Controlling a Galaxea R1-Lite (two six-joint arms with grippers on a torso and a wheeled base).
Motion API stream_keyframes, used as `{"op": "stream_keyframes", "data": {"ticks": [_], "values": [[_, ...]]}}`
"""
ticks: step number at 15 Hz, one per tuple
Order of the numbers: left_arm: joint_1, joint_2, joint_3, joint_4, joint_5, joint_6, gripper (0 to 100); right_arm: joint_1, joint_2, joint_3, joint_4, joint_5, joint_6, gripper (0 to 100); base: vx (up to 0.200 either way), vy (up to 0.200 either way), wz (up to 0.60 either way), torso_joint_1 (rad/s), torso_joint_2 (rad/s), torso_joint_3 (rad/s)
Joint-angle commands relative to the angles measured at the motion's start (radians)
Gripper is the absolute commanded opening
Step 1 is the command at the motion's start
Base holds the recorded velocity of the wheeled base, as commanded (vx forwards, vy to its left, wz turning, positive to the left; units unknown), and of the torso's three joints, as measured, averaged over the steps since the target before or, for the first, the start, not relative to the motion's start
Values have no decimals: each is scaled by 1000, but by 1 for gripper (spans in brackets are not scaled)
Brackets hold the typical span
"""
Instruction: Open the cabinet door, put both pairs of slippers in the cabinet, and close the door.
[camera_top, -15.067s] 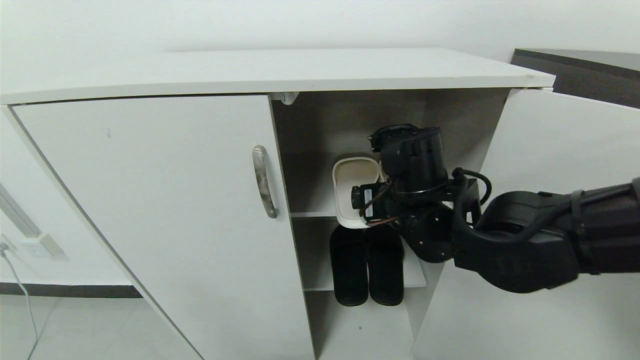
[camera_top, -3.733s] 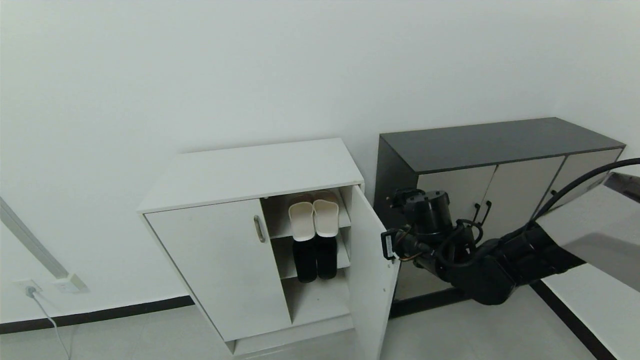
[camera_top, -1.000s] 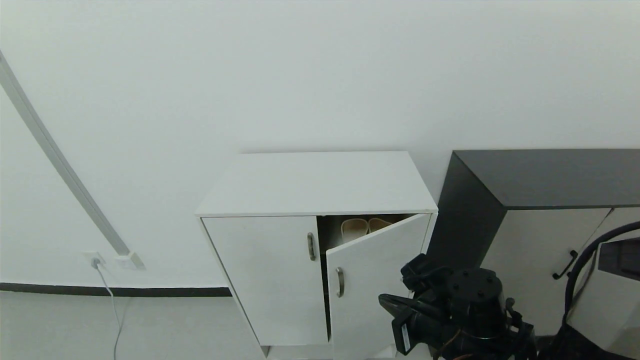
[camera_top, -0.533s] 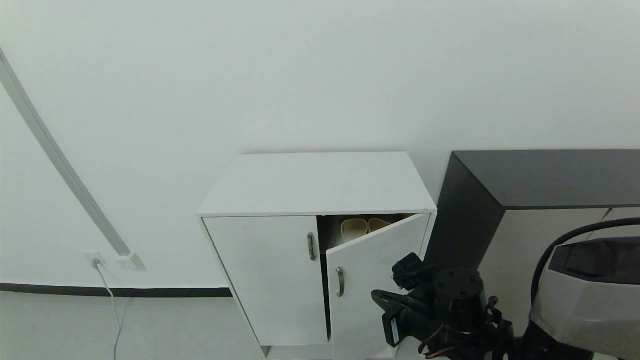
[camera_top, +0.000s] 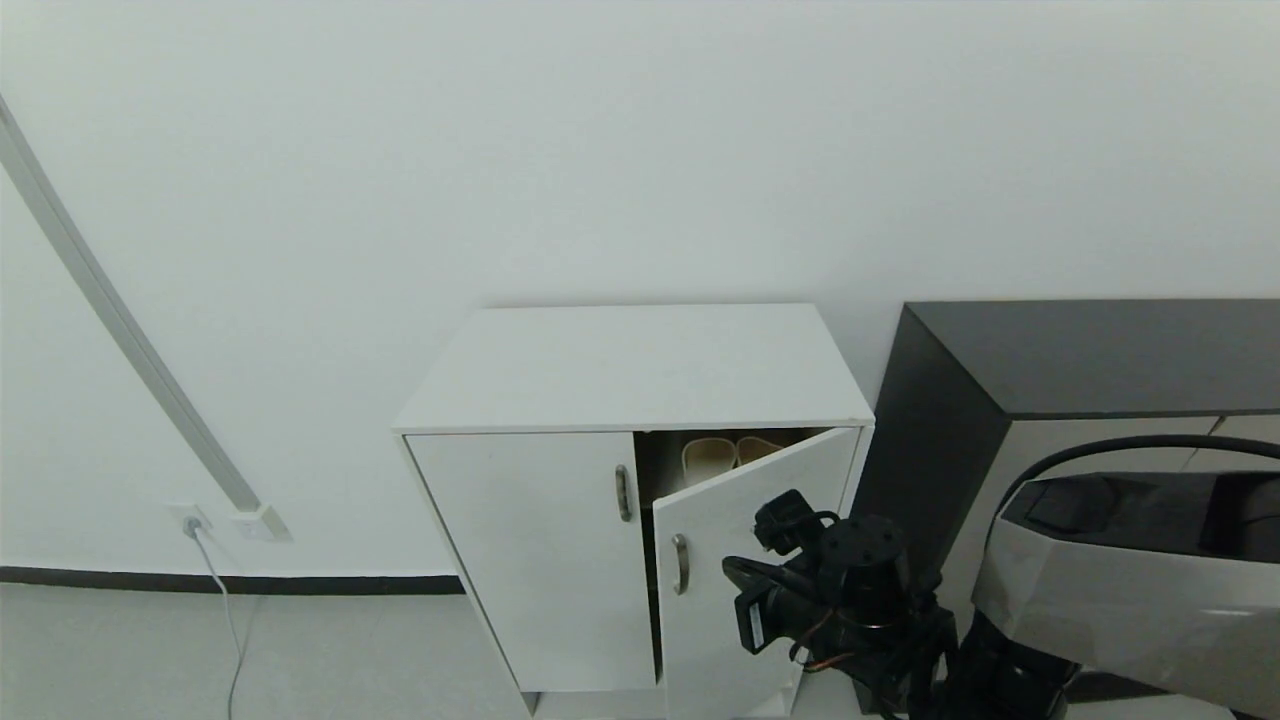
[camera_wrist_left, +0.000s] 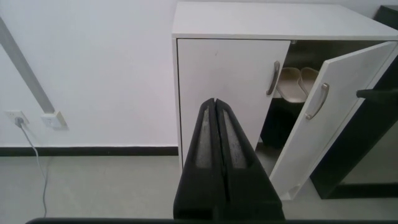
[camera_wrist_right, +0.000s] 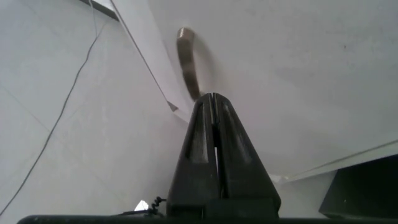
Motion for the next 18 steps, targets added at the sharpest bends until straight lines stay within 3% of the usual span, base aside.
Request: {"op": "stream_keyframes", "data": {"ticks": [1,18], "values": [[0,1,0,0,1,-1,0,-7,20,-48,33,0,-1,0,0,0,0,0,0,0],[0,1,0,0,1,-1,0,-113,94,-353,226,12,-1,0,0,0,0,0,0,0]]}}
